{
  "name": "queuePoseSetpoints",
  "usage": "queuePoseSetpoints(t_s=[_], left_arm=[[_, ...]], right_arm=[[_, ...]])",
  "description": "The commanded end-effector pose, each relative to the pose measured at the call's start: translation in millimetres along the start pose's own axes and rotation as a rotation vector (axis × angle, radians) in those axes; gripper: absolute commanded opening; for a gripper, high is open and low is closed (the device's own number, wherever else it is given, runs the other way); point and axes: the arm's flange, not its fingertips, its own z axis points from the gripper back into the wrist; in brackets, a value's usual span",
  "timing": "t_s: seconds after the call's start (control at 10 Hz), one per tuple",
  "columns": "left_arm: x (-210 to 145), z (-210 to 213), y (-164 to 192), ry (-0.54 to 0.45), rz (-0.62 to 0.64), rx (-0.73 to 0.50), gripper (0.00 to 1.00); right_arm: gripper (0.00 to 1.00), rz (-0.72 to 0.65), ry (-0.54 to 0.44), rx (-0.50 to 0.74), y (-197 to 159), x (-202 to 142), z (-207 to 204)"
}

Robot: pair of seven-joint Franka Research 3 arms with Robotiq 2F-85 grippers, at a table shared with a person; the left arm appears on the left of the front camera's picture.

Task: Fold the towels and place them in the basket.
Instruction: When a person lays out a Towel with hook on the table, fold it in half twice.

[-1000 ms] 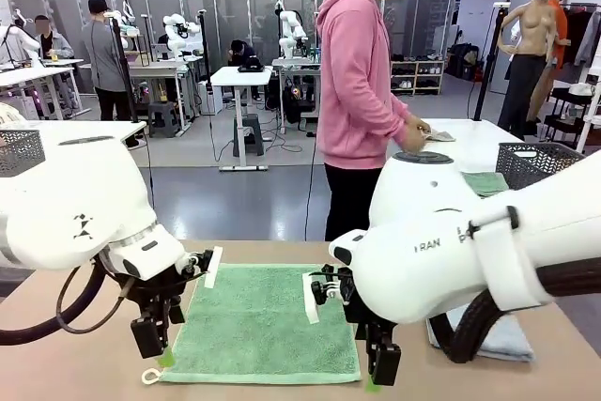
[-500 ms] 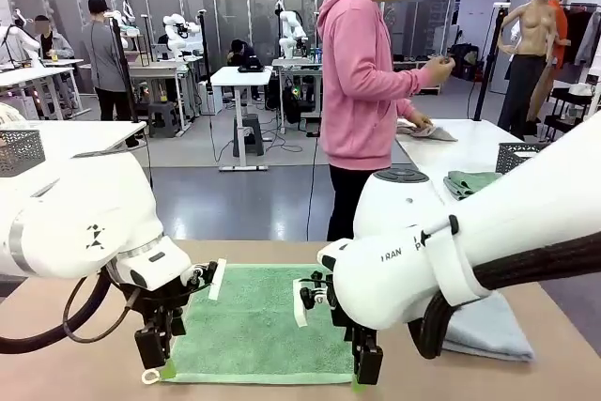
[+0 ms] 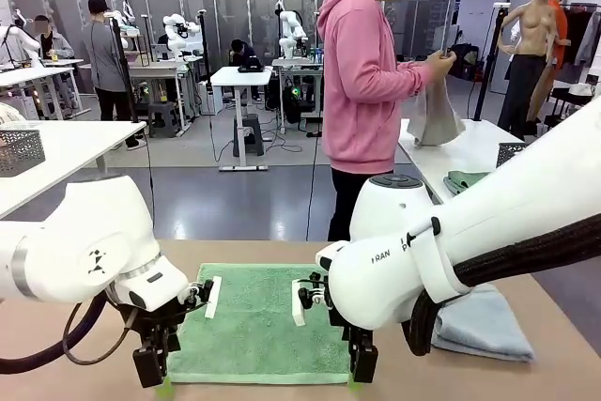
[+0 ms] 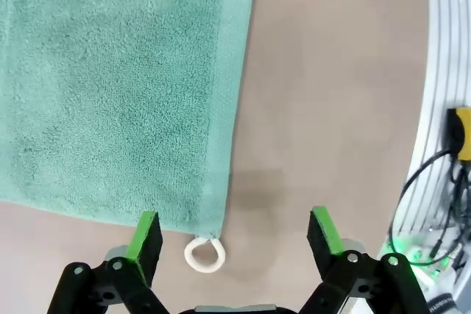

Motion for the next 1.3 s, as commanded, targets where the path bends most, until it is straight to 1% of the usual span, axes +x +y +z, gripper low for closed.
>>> queuePoseSetpoints(t_s=[0.0,0.2,0.3,0.5,0.6,0.7,0.8,0.9,1.0,1.1,1.2], left_arm=[[2.1,-11.0,4.6,-0.005,-0.007,0.024,1.00],[6.8,-18.0,11.4,0.022,-0.037,0.041,1.00],[7.5,-21.3,13.0,0.064,-0.030,0.055,1.00],[5.9,-28.8,13.6,0.075,-0.012,0.052,1.00],[5.4,-29.4,13.3,0.069,-0.011,0.059,0.89],[4.3,-30.6,14.0,0.068,-0.006,0.058,0.65],[3.8,-30.9,14.0,0.070,-0.006,0.054,0.44],[4.2,-31.1,13.9,0.064,-0.004,0.051,0.12],[4.1,-31.5,13.7,0.068,-0.008,0.044,0.00],[3.0,-31.9,13.4,0.069,-0.014,0.045,0.00],[1.3,-31.9,13.1,0.071,-0.008,0.043,0.00]], right_arm=[[1.00,-0.011,-0.010,-0.015,-3.0,1.6,-6.4],[1.00,0.003,-0.022,-0.013,-6.6,2.1,-10.6],[1.00,-0.004,-0.013,-0.022,-7.6,2.1,-11.3],[1.00,-0.010,-0.010,-0.004,-10.1,3.1,-17.7],[1.00,-0.012,-0.009,-0.001,-11.7,5.6,-19.5],[0.76,-0.010,-0.003,-0.002,-13.3,6.7,-19.6],[0.86,-0.007,-0.004,0.009,-14.7,7.5,-20.3],[0.43,-0.008,-0.015,0.019,-16.4,8.0,-20.6],[0.32,-0.011,-0.023,0.024,-17.4,8.7,-20.5],[0.00,-0.008,-0.018,0.021,-17.1,9.0,-19.8],[0.00,-0.002,-0.012,0.025,-16.4,8.2,-20.1]])
